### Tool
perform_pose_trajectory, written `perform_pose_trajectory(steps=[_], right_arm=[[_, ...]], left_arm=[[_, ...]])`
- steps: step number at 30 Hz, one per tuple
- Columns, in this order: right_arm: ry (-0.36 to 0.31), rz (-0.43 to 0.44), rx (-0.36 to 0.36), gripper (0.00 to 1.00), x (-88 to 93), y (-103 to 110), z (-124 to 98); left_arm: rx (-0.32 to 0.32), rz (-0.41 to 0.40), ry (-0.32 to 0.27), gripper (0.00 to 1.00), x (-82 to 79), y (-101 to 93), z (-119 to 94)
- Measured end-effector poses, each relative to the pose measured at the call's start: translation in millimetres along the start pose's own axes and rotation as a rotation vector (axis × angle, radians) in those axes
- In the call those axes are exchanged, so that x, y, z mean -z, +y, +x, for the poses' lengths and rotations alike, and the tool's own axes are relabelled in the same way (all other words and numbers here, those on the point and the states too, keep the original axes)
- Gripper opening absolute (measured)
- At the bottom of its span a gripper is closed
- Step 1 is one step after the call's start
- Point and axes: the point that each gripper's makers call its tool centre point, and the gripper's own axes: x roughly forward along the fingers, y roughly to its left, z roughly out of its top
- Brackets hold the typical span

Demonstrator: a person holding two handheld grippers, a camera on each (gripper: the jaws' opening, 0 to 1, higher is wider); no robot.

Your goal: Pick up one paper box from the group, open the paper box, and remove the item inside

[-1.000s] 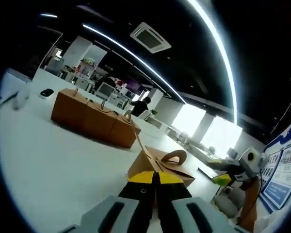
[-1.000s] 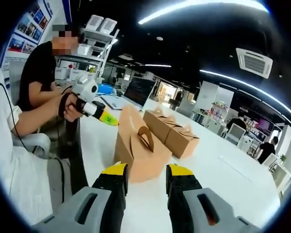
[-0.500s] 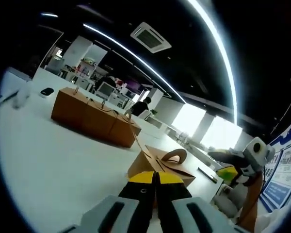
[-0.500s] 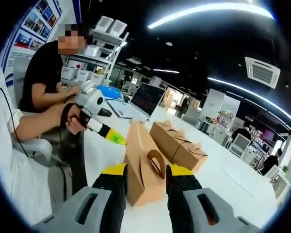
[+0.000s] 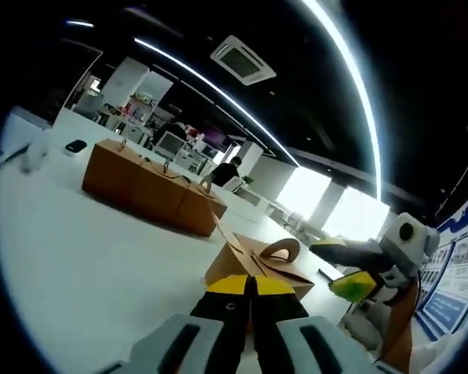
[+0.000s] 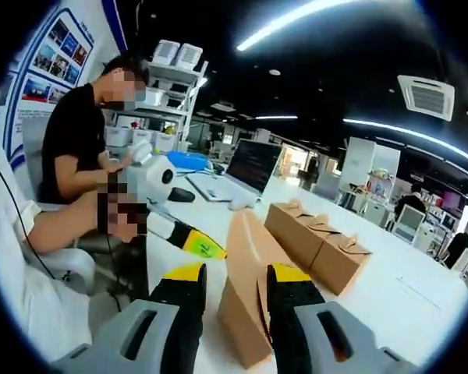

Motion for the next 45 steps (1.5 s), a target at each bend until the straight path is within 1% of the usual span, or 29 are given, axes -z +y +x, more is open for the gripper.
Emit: perform_pose_trajectory(steps=[2, 4, 7, 10, 15, 17, 20, 23, 24, 26, 31, 35, 43, 45], right_arm=[[0.004, 0.008, -0.014, 0.32, 1.7, 3, 9], [0.014, -0.001, -0.021, 0.32, 4.0, 6, 16], [0.015, 0.017, -0.046, 0.32, 6.3, 9, 24], [0.024, 0.027, -0.061, 0.32, 11.1, 12, 29], [0.018, 0.065, -0.074, 0.32, 14.5, 11, 30], [0.016, 0.078, -0.084, 0.32, 14.9, 8, 32], [0.022, 0.076, -0.092, 0.32, 16.4, 9, 33], [0.040, 0.081, -0.103, 0.33, 23.3, 11, 36], [0.032, 0.078, -0.103, 0.33, 23.0, 11, 36], [0.033, 0.098, -0.107, 0.35, 22.6, 10, 36], [0.045, 0.087, -0.103, 0.37, 22.5, 10, 38], [0.049, 0.085, -0.103, 0.38, 22.9, 12, 38], [0.052, 0.090, -0.097, 0.38, 22.8, 13, 38], [0.053, 0.088, -0.097, 0.38, 22.7, 14, 38]], left_arm=[[0.001, 0.000, -0.001, 0.04, -0.3, 0.1, 0], [0.002, -0.001, -0.002, 0.04, -0.3, -0.1, -1], [0.003, -0.001, -0.002, 0.04, -0.8, -0.1, -1], [0.005, -0.001, -0.003, 0.04, -0.9, -0.2, -1], [0.005, -0.001, -0.003, 0.04, -1.4, 0.3, -1], [0.005, 0.000, -0.003, 0.04, -1.5, 0.3, 0], [0.003, 0.000, -0.001, 0.04, -1.3, 1.3, 0], [0.003, 0.001, -0.002, 0.04, -1.3, 1.0, 0], [0.003, 0.001, -0.003, 0.04, -1.6, 0.9, 0], [0.001, -0.002, -0.005, 0.04, -2.2, 1.7, 0], [0.001, -0.019, -0.008, 0.04, -3.3, 2.3, 0], [0.002, -0.010, -0.015, 0.05, -4.4, 2.1, 0], [-0.010, 0.012, -0.018, 0.09, -4.2, 5.2, -1], [-0.013, 0.019, -0.021, 0.12, -5.0, 5.8, -1]])
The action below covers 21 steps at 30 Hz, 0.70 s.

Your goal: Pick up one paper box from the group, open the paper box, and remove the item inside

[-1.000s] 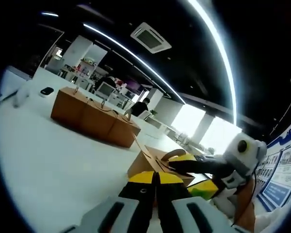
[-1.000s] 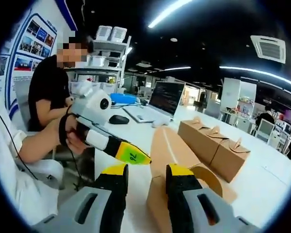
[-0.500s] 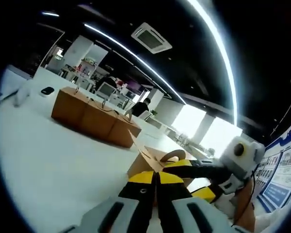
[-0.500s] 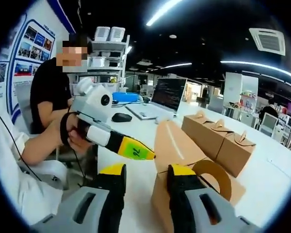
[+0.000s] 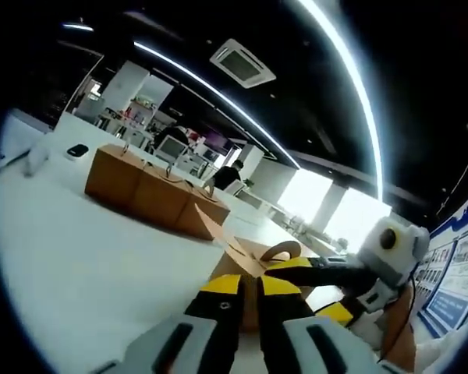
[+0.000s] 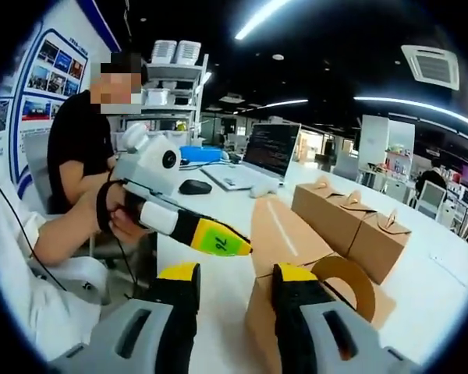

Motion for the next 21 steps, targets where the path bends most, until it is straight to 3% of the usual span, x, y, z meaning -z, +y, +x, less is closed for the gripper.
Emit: perform_pose_trajectory(steps=[9, 13, 21], right_arm=[[-0.005, 0.003, -0.001, 0.38, -0.2, 3.1, -1.0], [-0.004, 0.002, -0.001, 0.38, -0.4, 3.4, -0.7], [-0.003, 0.003, -0.002, 0.39, -0.6, 3.7, -0.6]], left_arm=[[0.016, 0.023, -0.009, 0.43, -1.0, -1.7, -0.7], [0.019, 0.060, -0.016, 0.66, -2.8, -0.9, 0.0], [0.016, 0.057, -0.019, 0.67, -5.1, -0.1, -0.3]])
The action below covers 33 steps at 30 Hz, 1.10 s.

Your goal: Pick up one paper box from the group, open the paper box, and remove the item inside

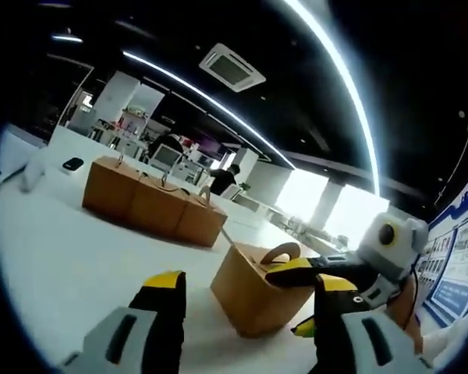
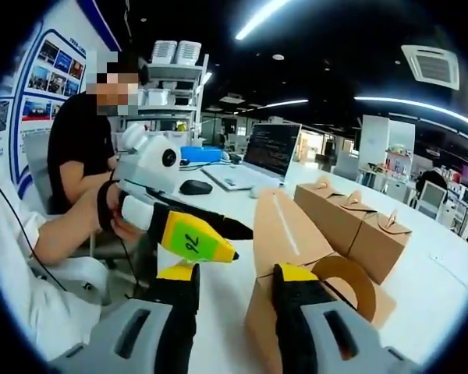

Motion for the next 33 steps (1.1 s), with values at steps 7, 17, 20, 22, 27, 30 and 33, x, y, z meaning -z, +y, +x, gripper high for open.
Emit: perform_pose_trajectory(steps=[7, 17, 20, 22, 27, 30, 33], right_arm=[[-0.002, 0.000, 0.001, 0.39, -0.2, 0, 0], [-0.002, 0.003, -0.001, 0.39, -0.1, 1, -1], [-0.001, 0.004, 0.000, 0.39, 0.0, 1, -1], [-0.001, 0.004, 0.000, 0.39, 0.0, 1, -1], [0.000, 0.004, -0.001, 0.39, 0.1, 1, -1], [-0.001, 0.005, -0.001, 0.39, 0.2, 1, -1], [0.000, 0.004, -0.001, 0.39, 0.3, 1, -2]], left_arm=[[-0.019, 0.027, -0.044, 0.64, -13.3, -0.1, -4], [-0.055, 0.191, -0.115, 0.63, -39.4, -13.2, -21], [-0.064, 0.290, -0.127, 0.62, -44.7, -17.2, -24], [-0.083, 0.348, -0.122, 0.62, -45.5, -17.9, -26], [-0.179, 0.489, -0.082, 0.59, -42.7, -8.0, -29], [-0.156, 0.472, -0.083, 0.59, -42.2, -12.3, -28], [-0.148, 0.465, -0.092, 0.59, -45.1, -15.0, -28]])
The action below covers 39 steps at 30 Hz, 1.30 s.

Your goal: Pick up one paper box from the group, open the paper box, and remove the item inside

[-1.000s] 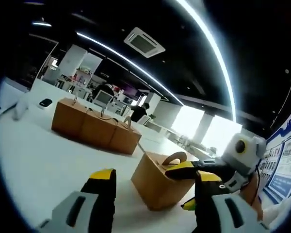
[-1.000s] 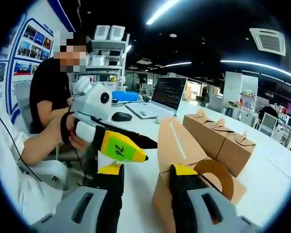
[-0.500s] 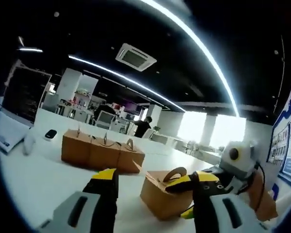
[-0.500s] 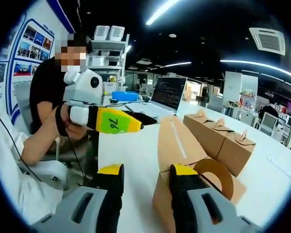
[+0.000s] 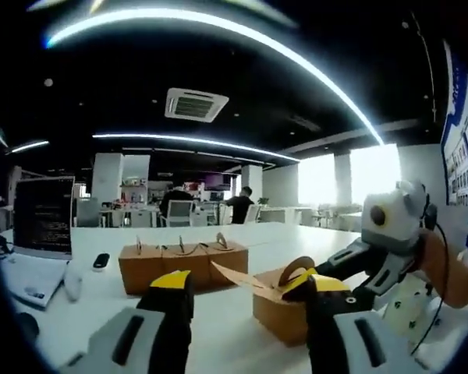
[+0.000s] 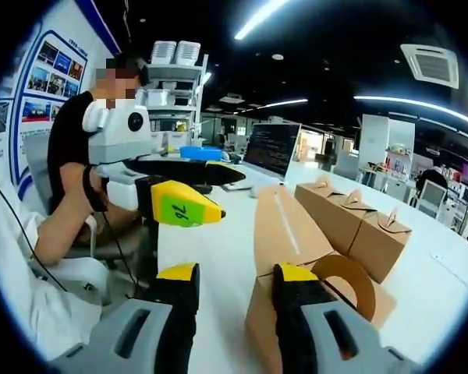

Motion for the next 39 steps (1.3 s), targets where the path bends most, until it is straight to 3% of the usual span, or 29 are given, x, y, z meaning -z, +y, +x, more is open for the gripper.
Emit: perform_pose_trajectory(steps=[5, 22, 39], right_arm=[[0.001, 0.000, 0.000, 0.39, 0.0, -1, 1], [0.001, 0.001, 0.000, 0.39, 0.9, 0, 0], [0.003, -0.008, 0.000, 0.41, 1.5, 1, 0]], left_arm=[[0.054, -0.056, -0.015, 0.58, -2.9, -10.9, 3], [0.185, -0.049, 0.001, 0.58, -1.9, -63.4, 13], [0.188, -0.150, 0.034, 0.56, 18.4, -49.4, 25]])
